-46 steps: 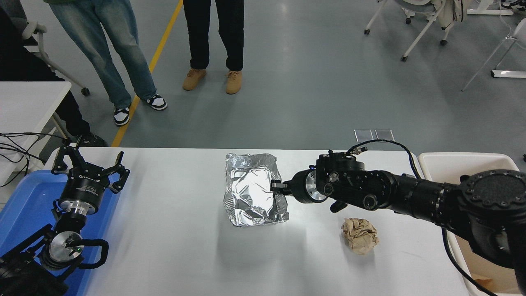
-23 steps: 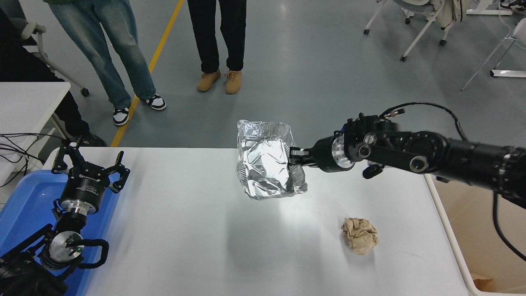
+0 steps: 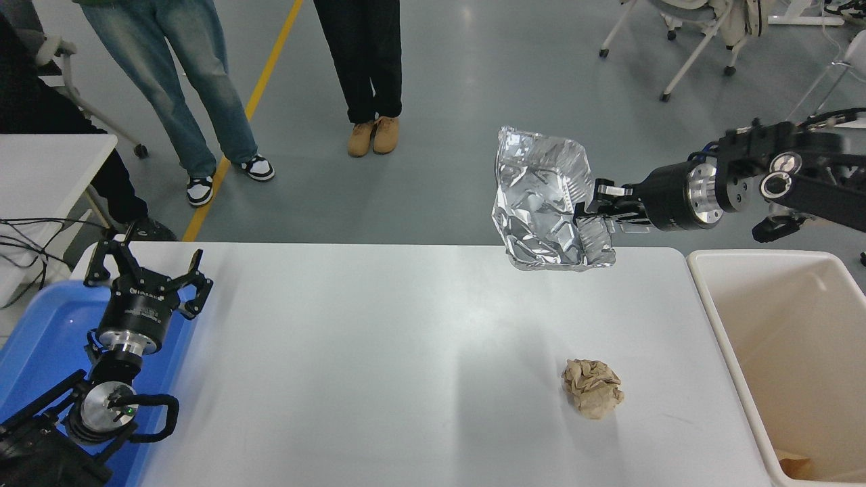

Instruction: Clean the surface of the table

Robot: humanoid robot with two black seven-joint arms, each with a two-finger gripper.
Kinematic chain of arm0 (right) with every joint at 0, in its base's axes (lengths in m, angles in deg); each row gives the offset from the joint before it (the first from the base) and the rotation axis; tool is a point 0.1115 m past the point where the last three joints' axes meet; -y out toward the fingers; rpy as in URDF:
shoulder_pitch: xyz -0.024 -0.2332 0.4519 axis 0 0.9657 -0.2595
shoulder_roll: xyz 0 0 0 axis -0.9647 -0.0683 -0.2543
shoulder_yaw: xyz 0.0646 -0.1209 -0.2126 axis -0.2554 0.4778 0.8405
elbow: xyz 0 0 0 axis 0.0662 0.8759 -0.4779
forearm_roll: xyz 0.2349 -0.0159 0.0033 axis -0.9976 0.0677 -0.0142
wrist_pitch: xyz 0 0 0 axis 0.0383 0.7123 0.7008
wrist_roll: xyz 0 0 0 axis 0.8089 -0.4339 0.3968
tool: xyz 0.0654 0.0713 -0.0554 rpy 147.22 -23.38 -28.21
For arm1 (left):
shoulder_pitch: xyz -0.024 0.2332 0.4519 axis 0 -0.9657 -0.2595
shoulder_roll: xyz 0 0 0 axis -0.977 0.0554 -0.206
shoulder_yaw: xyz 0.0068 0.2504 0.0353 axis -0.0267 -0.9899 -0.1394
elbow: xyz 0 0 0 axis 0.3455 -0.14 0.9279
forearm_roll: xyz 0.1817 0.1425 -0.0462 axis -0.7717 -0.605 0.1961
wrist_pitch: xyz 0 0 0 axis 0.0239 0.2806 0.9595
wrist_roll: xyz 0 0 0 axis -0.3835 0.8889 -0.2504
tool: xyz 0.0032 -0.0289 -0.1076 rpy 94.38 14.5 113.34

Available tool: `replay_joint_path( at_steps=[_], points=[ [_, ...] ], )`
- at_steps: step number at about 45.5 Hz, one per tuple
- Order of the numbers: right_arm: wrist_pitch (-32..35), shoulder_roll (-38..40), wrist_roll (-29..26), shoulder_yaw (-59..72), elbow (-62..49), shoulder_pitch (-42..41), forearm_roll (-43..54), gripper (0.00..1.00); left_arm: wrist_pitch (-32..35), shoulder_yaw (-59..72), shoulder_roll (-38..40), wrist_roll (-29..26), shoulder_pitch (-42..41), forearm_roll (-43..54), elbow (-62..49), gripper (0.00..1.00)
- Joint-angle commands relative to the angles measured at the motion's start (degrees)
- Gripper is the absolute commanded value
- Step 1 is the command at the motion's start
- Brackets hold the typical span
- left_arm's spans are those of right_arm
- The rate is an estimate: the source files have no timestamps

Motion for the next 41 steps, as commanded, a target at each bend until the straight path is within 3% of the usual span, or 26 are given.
replay_joint_path(
  at_steps=[1,10,22,32,41],
  points=[
    [5.4,9.7,5.3,-0.9,0.4,0.0,3.3,0.0,0.0,0.0,0.0,0.0,0.0,0.0,0.0,0.99],
    [9.0,15.8,10.1,-0.4,0.2,0.1,6.0,0.0,0.0,0.0,0.0,0.0,0.0,0.0,0.0,0.99],
    [8.8,21.2,14.5,0.4,-3.1,4.8,11.3,0.0,0.0,0.0,0.0,0.0,0.0,0.0,0.0,0.99],
    [7.6,19.1,15.7,-0.7,-14.2,12.8,11.1,0.0,0.0,0.0,0.0,0.0,0.1,0.0,0.0,0.99],
    [0.8,14.4,16.2,-1.2,-22.4,21.2,10.3,0.0,0.0,0.0,0.0,0.0,0.0,0.0,0.0,0.99]
  ],
)
